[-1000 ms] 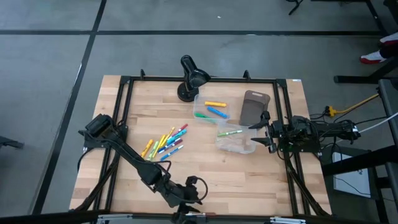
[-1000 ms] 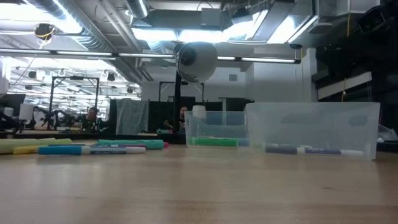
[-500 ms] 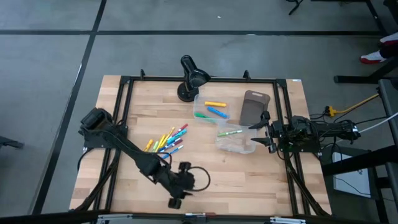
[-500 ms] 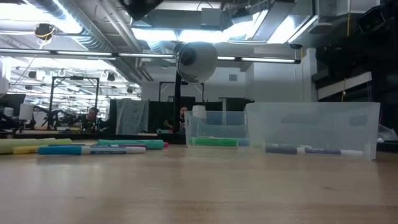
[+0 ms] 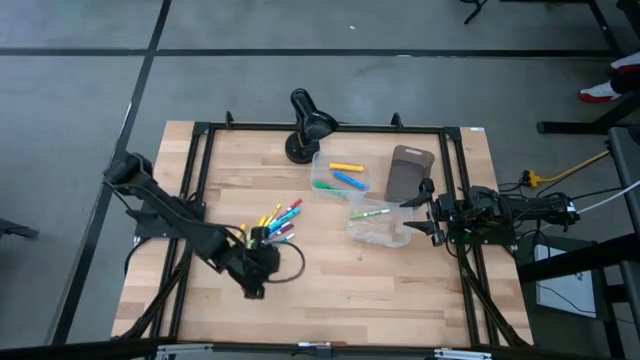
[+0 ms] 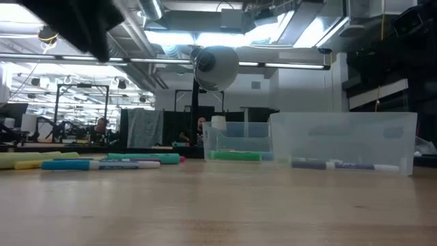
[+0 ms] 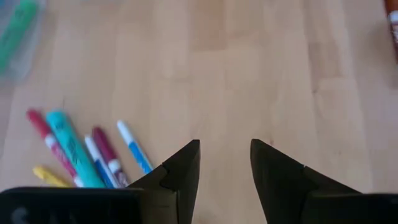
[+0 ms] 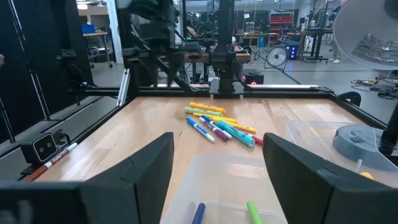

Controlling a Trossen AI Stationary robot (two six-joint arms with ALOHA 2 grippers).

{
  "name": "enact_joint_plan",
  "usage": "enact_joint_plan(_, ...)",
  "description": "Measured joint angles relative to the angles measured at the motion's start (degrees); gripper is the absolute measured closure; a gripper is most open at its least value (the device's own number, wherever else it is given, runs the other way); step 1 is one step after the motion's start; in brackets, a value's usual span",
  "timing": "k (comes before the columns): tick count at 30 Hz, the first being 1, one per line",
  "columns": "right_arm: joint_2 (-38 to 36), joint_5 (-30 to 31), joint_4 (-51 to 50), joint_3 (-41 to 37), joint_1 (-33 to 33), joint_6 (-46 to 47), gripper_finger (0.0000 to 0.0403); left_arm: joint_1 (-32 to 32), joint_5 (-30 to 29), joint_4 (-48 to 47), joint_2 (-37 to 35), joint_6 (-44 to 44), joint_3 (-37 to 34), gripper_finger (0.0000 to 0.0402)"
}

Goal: Pick & Place Markers
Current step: Put the light blue marker pen into the bottom transparent bin

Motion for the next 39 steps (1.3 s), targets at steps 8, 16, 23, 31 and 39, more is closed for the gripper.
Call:
enact_joint_plan(8,0.0,0.0,0.0,0.0,0.0,0.0,0.0159,2.0,-0.9,4.0,-6.5,-15.0,-14.3,0.0263)
enact_joint_plan(16,0.0,0.0,0.0,0.0,0.0,0.0,0.0159,4.2,0.6,9.5,-1.4,-16.2,-16.0,0.0267)
enact_joint_plan(23,0.0,0.0,0.0,0.0,0.0,0.0,0.0159,6.5,0.5,11.7,3.2,-19.0,-16.0,0.0274)
enact_joint_plan(31,0.0,0.0,0.0,0.0,0.0,0.0,0.0159,10.0,0.3,11.7,7.4,-19.0,-16.0,0.0279)
enact_joint_plan(39,0.0,0.0,0.0,0.0,0.0,0.0,0.0159,12.9,5.4,11.4,10.2,-19.9,-15.6,0.0282)
